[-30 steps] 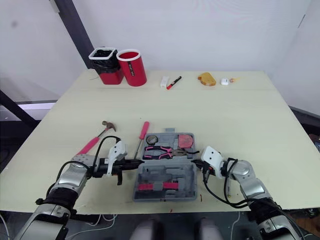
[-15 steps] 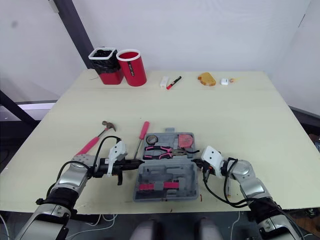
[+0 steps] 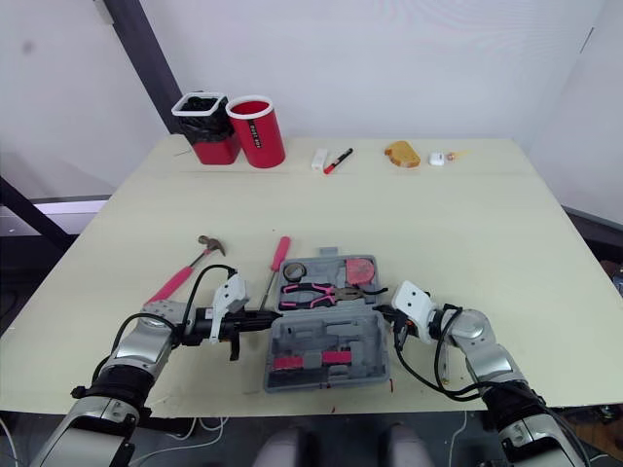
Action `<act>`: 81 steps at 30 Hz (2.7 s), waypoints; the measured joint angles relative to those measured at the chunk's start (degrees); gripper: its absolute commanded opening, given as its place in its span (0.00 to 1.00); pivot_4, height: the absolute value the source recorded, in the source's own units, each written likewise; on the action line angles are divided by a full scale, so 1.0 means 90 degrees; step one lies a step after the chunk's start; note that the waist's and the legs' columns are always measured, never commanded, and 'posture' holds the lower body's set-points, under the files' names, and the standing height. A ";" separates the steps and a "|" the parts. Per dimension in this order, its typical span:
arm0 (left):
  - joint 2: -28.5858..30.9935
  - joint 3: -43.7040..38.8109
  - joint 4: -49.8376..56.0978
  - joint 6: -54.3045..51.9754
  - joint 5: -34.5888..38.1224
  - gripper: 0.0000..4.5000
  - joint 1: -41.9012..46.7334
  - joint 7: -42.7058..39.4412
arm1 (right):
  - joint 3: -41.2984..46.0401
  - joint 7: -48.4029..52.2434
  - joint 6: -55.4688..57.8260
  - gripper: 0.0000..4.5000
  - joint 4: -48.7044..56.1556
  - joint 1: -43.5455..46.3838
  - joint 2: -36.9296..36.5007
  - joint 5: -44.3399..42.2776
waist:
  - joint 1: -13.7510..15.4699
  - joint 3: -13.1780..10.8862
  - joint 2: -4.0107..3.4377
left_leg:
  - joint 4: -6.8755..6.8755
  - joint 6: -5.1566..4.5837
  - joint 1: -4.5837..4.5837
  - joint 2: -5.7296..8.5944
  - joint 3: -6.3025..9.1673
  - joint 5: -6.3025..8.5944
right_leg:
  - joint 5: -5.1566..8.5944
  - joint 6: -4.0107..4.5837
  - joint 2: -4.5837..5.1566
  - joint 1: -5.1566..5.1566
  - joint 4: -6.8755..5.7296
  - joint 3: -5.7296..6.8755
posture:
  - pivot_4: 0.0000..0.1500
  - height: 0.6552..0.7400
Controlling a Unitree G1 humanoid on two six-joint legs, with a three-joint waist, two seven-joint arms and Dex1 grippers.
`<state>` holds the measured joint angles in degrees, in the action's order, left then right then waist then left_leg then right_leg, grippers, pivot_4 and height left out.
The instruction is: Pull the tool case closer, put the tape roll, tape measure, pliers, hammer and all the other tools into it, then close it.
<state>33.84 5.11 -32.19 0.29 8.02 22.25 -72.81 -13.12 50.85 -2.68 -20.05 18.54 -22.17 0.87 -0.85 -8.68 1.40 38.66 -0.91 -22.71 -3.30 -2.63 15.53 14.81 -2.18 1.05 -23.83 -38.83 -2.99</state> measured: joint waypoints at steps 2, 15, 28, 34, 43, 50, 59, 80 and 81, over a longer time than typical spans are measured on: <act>-0.0007 0.0000 0.0000 0.0000 0.0000 0.02 0.0000 0.0000 | 0.0005 0.0031 0.0010 0.00 0.0001 0.0000 -0.0002 -0.0013 | 0.0002 0.0000 0.0000 | 0.0000 0.0000 0.0000 0.0000 0.0000 0.0000 | 0.0000 0.0000 0.0000 0.0000 0.0000 0.0000 | 1.00 1.00; -0.0021 0.0000 0.0000 0.0000 -0.0003 0.02 0.0001 0.0000 | 0.0011 0.0135 0.0184 0.00 0.0085 -0.0002 -0.0012 -0.0029 | 0.0003 0.0000 0.0000 | 0.0000 0.0000 0.0000 0.0000 0.0000 0.0000 | 0.0000 0.0000 0.0000 0.0000 0.0000 0.0000 | 1.00 1.00; -0.0054 0.0000 0.0000 0.0000 -0.0009 0.02 0.0002 0.0003 | 0.0012 0.0159 0.0300 0.00 0.0226 -0.0085 -0.0046 -0.0031 | 0.0005 0.0000 0.0000 | 0.0000 0.0000 0.0000 0.0000 0.0000 0.0000 | 0.0000 0.0000 0.0000 0.0000 0.0000 0.0000 | 1.00 1.00; -0.0068 0.0002 0.0000 0.0000 -0.0014 0.02 0.0005 0.0003 | 0.0012 0.0158 0.0330 0.00 0.0295 -0.0132 -0.0065 -0.0031 | 0.0009 0.0000 0.0000 | 0.0000 0.0000 0.0000 0.0000 0.0000 0.0000 | 0.0000 0.0000 0.0000 0.0000 0.0000 0.0000 | 1.00 1.00; -0.0083 0.0001 0.0000 0.0018 -0.0078 0.02 0.0022 0.0001 | 0.0013 0.0157 0.0409 0.00 0.0345 -0.0141 -0.0090 -0.0029 | 0.0009 0.0000 0.0000 | 0.0000 0.0000 0.0000 0.0000 0.0000 0.0000 | 0.0000 0.0000 0.0000 0.0001 0.0000 0.0000 | 1.00 1.00; -0.0093 -0.0001 -0.0014 0.0053 -0.0127 0.02 0.0043 -0.0005 | 0.0023 0.0156 0.0409 0.00 0.0348 -0.0141 -0.0105 -0.0031 | 0.0013 0.0000 0.0000 | 0.0000 0.0000 0.0000 0.0000 0.0000 0.0000 | 0.0000 0.0000 0.0000 0.0001 0.0000 0.0001 | 1.00 1.00; -0.0097 -0.0001 -0.0017 0.0095 -0.0125 0.02 0.0043 0.0016 | 0.0058 0.0167 0.0409 0.00 0.0437 -0.0251 -0.0178 -0.0137 | 0.0012 0.0000 0.0000 | 0.0000 0.0000 0.0000 0.0000 0.0000 0.0000 | 0.0000 0.0000 0.0000 0.0001 0.0000 0.0001 | 1.00 1.00; 0.0191 -0.0566 0.0688 0.0021 0.0447 0.02 -0.0896 0.0187 | 0.0773 -0.0092 0.0376 0.00 0.1022 -0.0905 -0.0490 -0.0812 | 0.0003 0.0000 0.0000 | -0.0001 0.0000 0.0001 -0.0002 0.0000 0.0000 | 0.0000 0.0000 0.0002 0.0000 -0.0001 0.0000 | 1.00 1.00; 0.0220 -0.0645 0.0831 0.0005 0.0555 0.02 -0.1021 0.0185 | 0.0891 -0.0136 0.0375 0.00 0.1150 -0.1005 -0.0491 -0.0926 | 0.0003 0.0000 0.0000 | -0.0001 0.0000 0.0002 -0.0002 0.0000 0.0000 | 0.0000 0.0000 0.0004 0.0000 -0.0001 -0.0001 | 1.00 1.00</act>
<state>35.82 -0.70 -24.71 0.33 13.02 13.06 -71.14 -5.10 49.63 0.69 -9.70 9.50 -26.59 -7.47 -0.82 -8.69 1.40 38.65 -0.91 -22.69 -3.33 -2.63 15.53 14.81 -2.17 1.08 -23.83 -38.84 -3.00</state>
